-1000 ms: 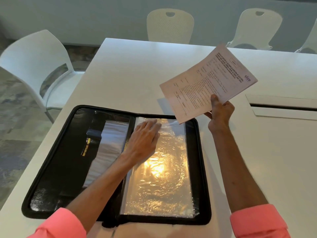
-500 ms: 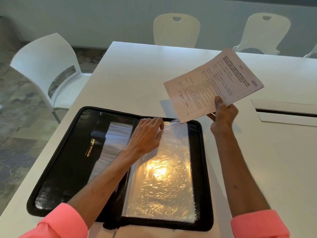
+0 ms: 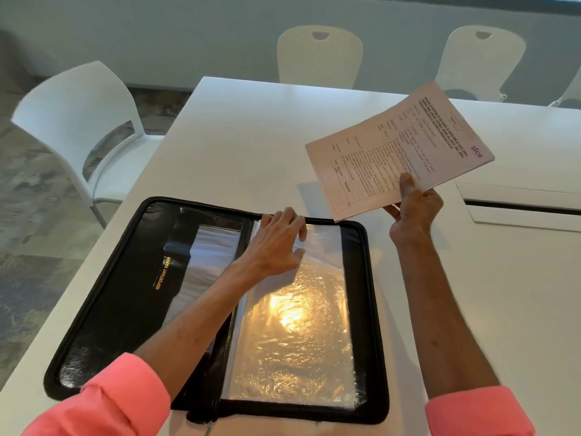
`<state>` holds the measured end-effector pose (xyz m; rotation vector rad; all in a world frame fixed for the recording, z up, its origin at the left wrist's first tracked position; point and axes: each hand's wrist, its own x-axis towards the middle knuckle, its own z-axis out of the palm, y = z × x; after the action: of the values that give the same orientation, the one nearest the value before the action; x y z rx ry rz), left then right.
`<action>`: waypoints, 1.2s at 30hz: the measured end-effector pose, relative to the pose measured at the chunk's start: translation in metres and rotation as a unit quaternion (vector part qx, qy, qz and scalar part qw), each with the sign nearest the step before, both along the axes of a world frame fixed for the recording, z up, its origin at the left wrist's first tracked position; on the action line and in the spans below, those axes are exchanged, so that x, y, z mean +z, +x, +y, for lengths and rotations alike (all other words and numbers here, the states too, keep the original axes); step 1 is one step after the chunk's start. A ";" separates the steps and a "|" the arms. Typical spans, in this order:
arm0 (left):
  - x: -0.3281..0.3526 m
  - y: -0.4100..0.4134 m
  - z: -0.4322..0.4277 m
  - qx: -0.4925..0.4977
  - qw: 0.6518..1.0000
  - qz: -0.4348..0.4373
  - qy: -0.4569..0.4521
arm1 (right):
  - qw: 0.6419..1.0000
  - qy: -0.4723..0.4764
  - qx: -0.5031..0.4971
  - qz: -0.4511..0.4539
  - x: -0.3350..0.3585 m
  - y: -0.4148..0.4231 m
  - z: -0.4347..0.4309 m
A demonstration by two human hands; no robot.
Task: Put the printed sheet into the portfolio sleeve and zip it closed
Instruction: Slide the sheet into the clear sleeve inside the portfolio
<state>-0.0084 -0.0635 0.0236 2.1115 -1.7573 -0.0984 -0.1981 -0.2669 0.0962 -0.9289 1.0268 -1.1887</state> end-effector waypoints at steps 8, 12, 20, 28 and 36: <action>-0.005 0.004 0.004 0.003 0.997 -0.060 -0.044 | 1.000 -0.004 -0.007 0.001 -0.002 -0.001 0.000; -0.004 0.005 0.004 -0.037 0.998 -0.036 -0.038 | 1.000 -0.007 -0.003 -0.005 0.000 0.002 0.002; -0.003 0.000 -0.003 -0.055 0.998 -0.016 -0.011 | 0.999 -0.032 0.012 -0.001 0.007 0.010 0.004; -0.008 -0.010 -0.003 -0.027 0.998 -0.055 -0.033 | 0.999 -0.046 0.009 -0.008 0.015 0.017 0.002; -0.008 -0.015 0.001 -0.012 0.996 -0.063 -0.058 | 0.992 -0.062 0.093 0.051 0.004 0.055 0.008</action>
<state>-0.0229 -0.0629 0.0160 2.0543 -1.8121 0.1302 -0.1430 -0.2585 0.1001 -1.1666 0.9318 -1.0657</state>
